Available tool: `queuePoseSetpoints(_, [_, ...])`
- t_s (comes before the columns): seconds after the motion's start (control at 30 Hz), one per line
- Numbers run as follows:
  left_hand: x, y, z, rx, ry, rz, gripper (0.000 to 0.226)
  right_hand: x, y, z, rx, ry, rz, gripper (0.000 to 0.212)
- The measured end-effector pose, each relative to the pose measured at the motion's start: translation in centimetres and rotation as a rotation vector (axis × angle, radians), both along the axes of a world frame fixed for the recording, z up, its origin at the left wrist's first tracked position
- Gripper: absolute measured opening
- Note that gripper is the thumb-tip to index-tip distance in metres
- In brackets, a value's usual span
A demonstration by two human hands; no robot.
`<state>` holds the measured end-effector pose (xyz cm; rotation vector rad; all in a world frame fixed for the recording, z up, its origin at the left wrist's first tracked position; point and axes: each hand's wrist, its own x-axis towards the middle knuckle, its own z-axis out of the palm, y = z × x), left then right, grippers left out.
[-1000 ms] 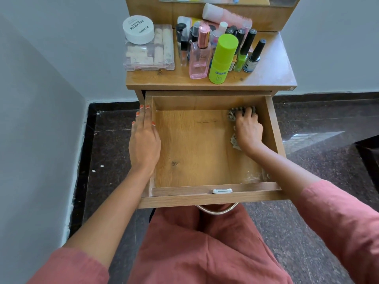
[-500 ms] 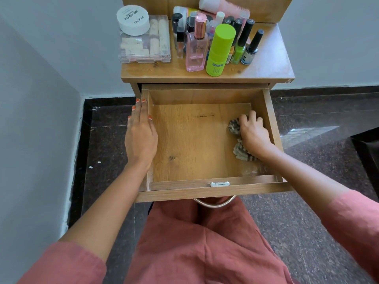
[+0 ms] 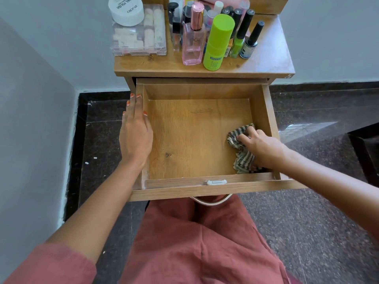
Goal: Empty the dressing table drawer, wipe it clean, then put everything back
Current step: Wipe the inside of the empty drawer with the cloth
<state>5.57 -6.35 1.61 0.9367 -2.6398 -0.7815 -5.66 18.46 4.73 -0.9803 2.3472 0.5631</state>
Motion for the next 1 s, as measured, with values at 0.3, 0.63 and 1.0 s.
queuePoseSetpoints(0.3, [-0.2, -0.1, -0.1, -0.011, 0.001, 0.006, 0.045, 0.7, 1.2, -1.4, -0.261, -0.134, -0.003, 0.046])
queuePoseSetpoints(0.63, [-0.1, -0.2, -0.2, -0.036, 0.004, -0.005, 0.045, 2.0, -3.2, -1.2, -0.309, -0.273, 0.148, 0.052])
queuePoseSetpoints(1.0, [-0.1, 0.0, -0.1, -0.028, 0.005, -0.002, 0.045, 0.1, 0.3, -0.7, 0.031, -0.064, 0.289, 0.055])
